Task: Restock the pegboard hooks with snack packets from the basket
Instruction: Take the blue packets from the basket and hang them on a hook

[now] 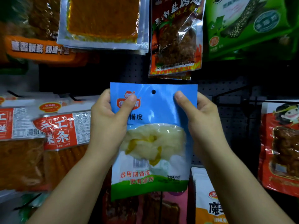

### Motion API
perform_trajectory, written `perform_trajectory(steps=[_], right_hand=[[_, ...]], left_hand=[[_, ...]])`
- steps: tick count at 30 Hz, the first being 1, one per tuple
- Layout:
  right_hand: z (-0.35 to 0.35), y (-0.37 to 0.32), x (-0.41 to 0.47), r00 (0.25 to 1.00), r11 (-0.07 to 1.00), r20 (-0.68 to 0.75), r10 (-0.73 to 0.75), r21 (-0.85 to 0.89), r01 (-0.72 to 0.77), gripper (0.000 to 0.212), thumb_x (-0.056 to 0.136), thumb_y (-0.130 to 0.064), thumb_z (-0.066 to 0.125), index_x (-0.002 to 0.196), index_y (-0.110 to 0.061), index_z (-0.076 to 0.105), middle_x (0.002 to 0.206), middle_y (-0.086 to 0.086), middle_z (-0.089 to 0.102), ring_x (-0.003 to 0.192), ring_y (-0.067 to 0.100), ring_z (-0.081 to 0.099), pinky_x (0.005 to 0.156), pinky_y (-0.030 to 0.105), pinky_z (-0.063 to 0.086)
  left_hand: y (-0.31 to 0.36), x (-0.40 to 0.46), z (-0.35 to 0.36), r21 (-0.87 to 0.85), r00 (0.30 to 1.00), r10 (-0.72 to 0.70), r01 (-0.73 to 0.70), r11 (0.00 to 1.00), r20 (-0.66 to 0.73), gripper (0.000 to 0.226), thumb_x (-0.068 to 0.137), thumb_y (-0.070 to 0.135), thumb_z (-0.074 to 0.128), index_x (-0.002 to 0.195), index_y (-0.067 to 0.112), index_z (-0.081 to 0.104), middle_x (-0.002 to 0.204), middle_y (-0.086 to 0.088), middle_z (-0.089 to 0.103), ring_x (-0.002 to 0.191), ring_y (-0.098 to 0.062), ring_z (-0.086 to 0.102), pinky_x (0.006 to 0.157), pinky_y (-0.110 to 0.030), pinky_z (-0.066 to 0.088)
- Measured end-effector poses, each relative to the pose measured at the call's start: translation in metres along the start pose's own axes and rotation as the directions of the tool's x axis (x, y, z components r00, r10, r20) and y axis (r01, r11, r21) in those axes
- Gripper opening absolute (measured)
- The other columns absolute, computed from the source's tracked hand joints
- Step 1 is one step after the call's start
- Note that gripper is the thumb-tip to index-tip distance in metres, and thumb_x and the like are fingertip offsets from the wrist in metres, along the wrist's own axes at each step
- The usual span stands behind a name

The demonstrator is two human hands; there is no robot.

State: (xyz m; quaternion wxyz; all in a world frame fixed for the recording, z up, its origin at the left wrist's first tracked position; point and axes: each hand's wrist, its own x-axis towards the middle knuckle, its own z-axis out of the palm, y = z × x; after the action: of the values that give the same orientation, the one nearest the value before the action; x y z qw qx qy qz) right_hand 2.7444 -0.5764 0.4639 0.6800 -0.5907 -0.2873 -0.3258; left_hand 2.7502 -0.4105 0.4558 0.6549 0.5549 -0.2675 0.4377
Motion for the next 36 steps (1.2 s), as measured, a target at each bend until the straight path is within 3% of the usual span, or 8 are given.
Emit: perform_trajectory(steps=[6, 19, 23, 26, 28, 30, 33, 36], right_hand=[[0.0, 0.006, 0.008, 0.996, 0.997, -0.047, 0.078, 0.022, -0.077, 0.014, 0.09, -0.025, 0.063, 0.08, -0.019, 0.07, 0.082, 0.0, 0.077, 0.075, 0.017, 0.074, 0.059, 0.028, 0.057], [-0.001, 0.017, 0.016, 0.997, 0.999, -0.053, 0.052, 0.0, -0.052, 0.013, 0.091, -0.024, 0.063, 0.082, -0.019, 0.07, 0.083, 0.0, 0.077, 0.074, 0.016, 0.074, 0.055, 0.023, 0.054], [-0.003, 0.03, 0.016, 0.995, 0.994, -0.075, 0.073, -0.07, -0.078, 0.013, 0.091, -0.026, 0.063, 0.082, -0.02, 0.071, 0.083, -0.003, 0.077, 0.075, 0.013, 0.073, 0.06, 0.025, 0.057], [-0.006, 0.043, 0.015, 0.991, 0.985, -0.119, 0.059, -0.152, -0.077, 0.022, 0.09, -0.03, 0.063, 0.085, -0.009, 0.069, 0.076, 0.001, 0.075, 0.07, 0.012, 0.07, 0.06, 0.027, 0.056], [-0.012, 0.051, 0.013, 0.988, 0.97, -0.157, 0.014, -0.239, -0.051, 0.042, 0.09, -0.033, 0.062, 0.079, 0.007, 0.055, 0.061, 0.019, 0.052, 0.053, 0.016, 0.048, 0.051, 0.026, 0.038], [-0.018, 0.057, 0.014, 0.985, 0.952, -0.173, -0.017, -0.304, -0.037, 0.05, 0.09, -0.035, 0.062, 0.072, 0.007, 0.04, 0.057, 0.01, 0.029, 0.049, 0.009, 0.027, 0.047, 0.022, 0.025], [-0.023, 0.065, 0.024, 0.983, 0.925, -0.183, -0.024, -0.377, -0.048, 0.045, 0.09, -0.034, 0.062, 0.064, -0.002, 0.042, 0.049, -0.007, 0.032, 0.046, 0.006, 0.027, 0.045, 0.021, 0.025], [-0.027, 0.075, 0.044, 0.98, 0.881, -0.2, 0.01, -0.461, -0.103, 0.043, 0.089, -0.036, 0.061, 0.068, 0.0, 0.05, 0.058, 0.004, 0.043, 0.056, 0.016, 0.036, 0.056, 0.029, 0.03]], left_hand=[[-0.001, 0.009, 0.005, 0.061, 0.999, -0.047, 0.047, 0.997, -0.013, 0.005, 0.086, 0.021, 0.066, 0.083, 0.022, 0.063, 0.086, -0.007, 0.073, 0.082, -0.023, 0.071, 0.075, -0.046, 0.059], [-0.015, 0.01, 0.005, -0.005, 0.997, -0.073, 0.073, 0.997, -0.04, 0.007, 0.085, 0.021, 0.068, 0.081, 0.024, 0.064, 0.08, -0.002, 0.074, 0.075, -0.017, 0.072, 0.063, -0.031, 0.059], [-0.03, 0.009, 0.006, 0.044, 0.992, -0.113, 0.115, 0.992, -0.048, 0.004, 0.084, 0.023, 0.069, 0.082, 0.023, 0.066, 0.086, -0.007, 0.074, 0.084, -0.027, 0.071, 0.076, -0.049, 0.058], [-0.044, 0.008, 0.006, 0.075, 0.987, -0.159, 0.161, 0.984, -0.038, 0.01, 0.084, 0.027, 0.069, 0.092, 0.022, 0.066, 0.091, -0.002, 0.074, 0.087, -0.022, 0.071, 0.082, -0.049, 0.056], [-0.053, 0.006, 0.005, 0.105, 0.984, -0.177, 0.179, 0.978, -0.028, 0.017, 0.083, 0.028, 0.07, 0.097, 0.022, 0.064, 0.091, 0.001, 0.075, 0.086, -0.016, 0.071, 0.08, -0.044, 0.058], [-0.062, 0.006, 0.005, 0.143, 0.98, -0.196, 0.197, 0.97, -0.019, 0.017, 0.083, 0.028, 0.07, 0.098, 0.024, 0.063, 0.091, 0.005, 0.075, 0.085, -0.01, 0.071, 0.08, -0.04, 0.058], [-0.076, 0.016, 0.012, 0.222, 0.973, -0.226, 0.23, 0.948, -0.041, 0.011, 0.085, 0.028, 0.068, 0.092, 0.029, 0.059, 0.091, 0.006, 0.073, 0.086, -0.011, 0.07, 0.081, -0.042, 0.057], [-0.091, 0.033, 0.023, 0.296, 0.968, -0.245, 0.251, 0.921, -0.057, 0.012, 0.086, 0.027, 0.067, 0.093, 0.028, 0.057, 0.098, -0.001, 0.07, 0.091, -0.019, 0.067, 0.084, -0.046, 0.054]])
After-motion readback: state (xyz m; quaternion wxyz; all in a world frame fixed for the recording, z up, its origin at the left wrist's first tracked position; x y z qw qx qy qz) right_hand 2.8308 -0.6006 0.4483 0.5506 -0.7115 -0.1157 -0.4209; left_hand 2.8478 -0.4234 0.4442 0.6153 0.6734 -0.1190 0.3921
